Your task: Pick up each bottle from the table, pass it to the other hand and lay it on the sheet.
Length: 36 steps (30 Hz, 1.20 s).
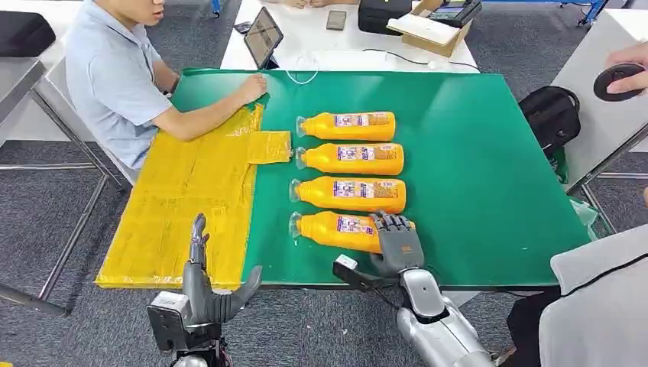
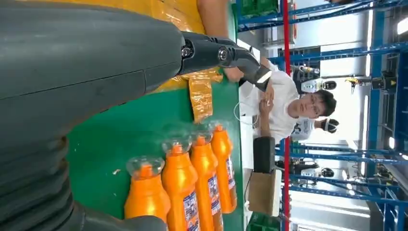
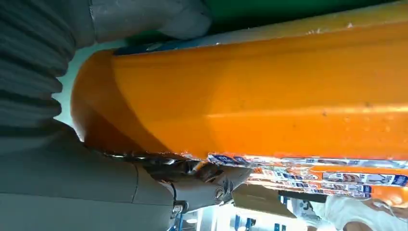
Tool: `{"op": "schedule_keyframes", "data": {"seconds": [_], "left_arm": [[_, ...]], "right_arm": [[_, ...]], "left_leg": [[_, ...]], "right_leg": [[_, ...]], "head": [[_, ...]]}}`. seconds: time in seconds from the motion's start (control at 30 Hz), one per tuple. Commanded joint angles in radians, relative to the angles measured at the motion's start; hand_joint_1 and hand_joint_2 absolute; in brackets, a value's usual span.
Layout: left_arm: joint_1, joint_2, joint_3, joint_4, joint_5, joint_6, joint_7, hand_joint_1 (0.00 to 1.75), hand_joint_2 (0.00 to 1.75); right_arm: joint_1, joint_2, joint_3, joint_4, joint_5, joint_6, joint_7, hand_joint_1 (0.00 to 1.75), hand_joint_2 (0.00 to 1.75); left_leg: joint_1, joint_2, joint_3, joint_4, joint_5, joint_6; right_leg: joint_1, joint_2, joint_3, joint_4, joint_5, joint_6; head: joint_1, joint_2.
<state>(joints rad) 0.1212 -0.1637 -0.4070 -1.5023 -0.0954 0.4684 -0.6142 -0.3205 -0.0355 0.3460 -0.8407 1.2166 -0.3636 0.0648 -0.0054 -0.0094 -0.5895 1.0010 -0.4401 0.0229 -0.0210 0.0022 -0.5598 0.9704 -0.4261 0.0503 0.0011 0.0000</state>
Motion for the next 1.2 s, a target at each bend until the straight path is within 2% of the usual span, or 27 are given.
{"op": "schedule_keyframes", "data": {"seconds": [0.03,0.17,0.23,0.3,0.33,0.4,0.43,0.5,0.53,0.57,0.63,0.73,0.77,0.93,1.0,1.07,1.2], "left_arm": [[-0.012,0.016,-0.003,0.000,0.057,-0.046,0.035,0.00,1.75],[-0.009,0.012,0.006,-0.022,0.089,-0.057,0.037,0.00,1.75],[-0.010,0.013,0.006,-0.020,0.087,-0.055,0.036,0.00,1.75],[-0.012,0.014,0.013,-0.003,0.091,-0.048,0.033,0.00,1.75],[-0.011,0.015,0.014,-0.001,0.092,-0.048,0.032,0.00,1.75],[-0.015,0.002,0.034,0.020,0.081,-0.001,0.019,0.00,1.75],[-0.018,0.002,0.035,0.029,0.081,0.001,0.019,0.00,1.75],[-0.021,-0.010,0.048,0.057,0.087,0.034,0.041,0.00,1.75],[-0.026,-0.011,0.047,0.072,0.087,0.037,0.041,0.00,1.75],[-0.023,-0.021,0.056,0.081,0.099,0.056,0.054,0.00,1.75],[-0.027,0.001,0.042,0.109,0.132,0.077,0.076,0.00,1.75],[-0.028,0.019,0.021,0.134,0.205,0.053,0.091,0.00,1.75],[-0.028,0.025,0.009,0.137,0.233,0.037,0.101,0.00,1.75],[-0.030,0.047,-0.044,0.122,0.309,-0.046,0.131,0.00,1.75],[-0.031,0.068,-0.071,0.109,0.396,-0.153,0.186,0.00,1.75],[-0.029,0.084,-0.102,0.097,0.429,-0.226,0.189,0.00,1.75],[-0.025,0.096,-0.124,0.067,0.464,-0.304,0.192,0.00,1.75]], "right_arm": [[0.024,-0.023,-0.029,0.162,-0.124,0.118,-0.063,1.75,1.75],[0.026,-0.026,-0.028,0.163,-0.166,0.120,-0.089,1.75,1.75],[0.028,-0.024,-0.028,0.160,-0.180,0.118,-0.103,1.75,1.75],[0.050,-0.001,-0.055,0.130,-0.291,0.120,-0.188,1.75,1.75],[0.052,0.002,-0.052,0.128,-0.292,0.122,-0.189,1.75,1.75],[0.094,0.028,-0.074,0.044,-0.415,0.113,-0.290,1.75,1.75],[0.103,0.031,-0.065,0.026,-0.418,0.115,-0.286,1.75,1.75],[0.152,0.047,-0.074,-0.076,-0.529,0.114,-0.346,1.75,1.75],[0.168,0.044,-0.065,-0.115,-0.534,0.116,-0.334,1.75,1.75],[0.201,0.048,-0.065,-0.188,-0.581,0.103,-0.363,1.75,1.75],[0.267,0.063,-0.054,-0.346,-0.641,0.067,-0.395,1.75,1.75],[0.309,0.085,-0.042,-0.488,-0.713,0.005,-0.432,1.75,1.75],[0.318,0.094,-0.043,-0.525,-0.734,-0.032,-0.446,1.75,1.75],[0.328,0.114,-0.034,-0.616,-0.817,-0.103,-0.491,1.75,1.75],[0.323,0.122,-0.032,-0.622,-0.859,-0.119,-0.510,1.75,1.75],[0.301,0.109,0.014,-0.596,-0.857,-0.100,-0.506,1.75,1.75],[0.261,0.111,0.087,-0.499,-0.831,-0.069,-0.500,1.75,1.75]], "left_leg": [[0.001,-0.002,0.003,-0.001,0.000,-0.001],[0.002,-0.003,0.008,0.000,-0.003,0.000],[0.001,-0.001,0.015,-0.001,-0.006,0.000],[0.002,-0.002,0.015,-0.002,-0.005,0.000],[0.002,-0.001,0.017,-0.001,-0.006,0.000],[0.002,-0.002,0.017,-0.002,-0.005,0.000],[0.002,0.000,0.018,-0.002,-0.006,0.000],[0.003,-0.001,0.018,-0.003,-0.005,-0.001],[0.003,0.000,0.018,-0.003,-0.005,-0.002],[0.003,0.001,0.019,-0.003,-0.006,-0.002],[0.002,0.006,0.024,-0.002,-0.010,-0.002],[0.002,0.006,0.021,-0.002,-0.010,-0.002],[0.002,0.006,0.020,-0.002,-0.010,-0.002],[0.002,0.005,0.010,0.000,-0.009,-0.002],[0.001,0.006,0.006,-0.001,-0.008,0.000],[0.002,0.006,0.007,-0.001,-0.009,-0.001],[0.001,0.008,0.004,-0.001,-0.009,-0.001]], "right_leg": [[0.001,-0.003,0.005,-0.002,0.000,-0.002],[0.002,-0.005,0.001,-0.003,-0.002,-0.002],[0.001,-0.002,0.006,-0.003,-0.004,-0.001],[0.002,-0.004,0.006,-0.004,-0.004,-0.001],[0.002,-0.002,0.007,-0.004,-0.004,-0.001],[0.002,-0.003,0.008,-0.005,-0.004,-0.002],[0.002,-0.002,0.009,-0.005,-0.004,-0.001],[0.003,-0.003,0.009,-0.006,-0.003,-0.003],[0.003,0.000,0.008,-0.005,-0.003,-0.003],[0.004,0.001,0.009,-0.006,-0.003,-0.003],[0.003,0.007,0.012,-0.004,-0.004,-0.002],[0.003,0.007,0.011,-0.003,-0.005,-0.002],[0.002,0.008,0.018,-0.003,-0.005,-0.001],[0.002,0.008,0.010,0.000,-0.005,-0.002],[0.001,0.009,0.006,0.000,-0.004,0.000],[0.001,0.008,0.007,-0.001,-0.005,-0.001],[0.001,0.010,0.004,-0.001,-0.004,-0.002]], "head": [[0.000,0.000],[0.000,0.000],[0.000,0.000],[0.000,0.000],[0.000,0.000],[0.000,0.000],[0.000,0.000],[0.001,0.000],[0.001,0.000],[0.000,0.000],[0.000,0.000],[0.000,0.000],[0.000,0.000],[0.000,0.000],[0.000,0.000],[0.000,0.000],[0.000,0.000]]}}
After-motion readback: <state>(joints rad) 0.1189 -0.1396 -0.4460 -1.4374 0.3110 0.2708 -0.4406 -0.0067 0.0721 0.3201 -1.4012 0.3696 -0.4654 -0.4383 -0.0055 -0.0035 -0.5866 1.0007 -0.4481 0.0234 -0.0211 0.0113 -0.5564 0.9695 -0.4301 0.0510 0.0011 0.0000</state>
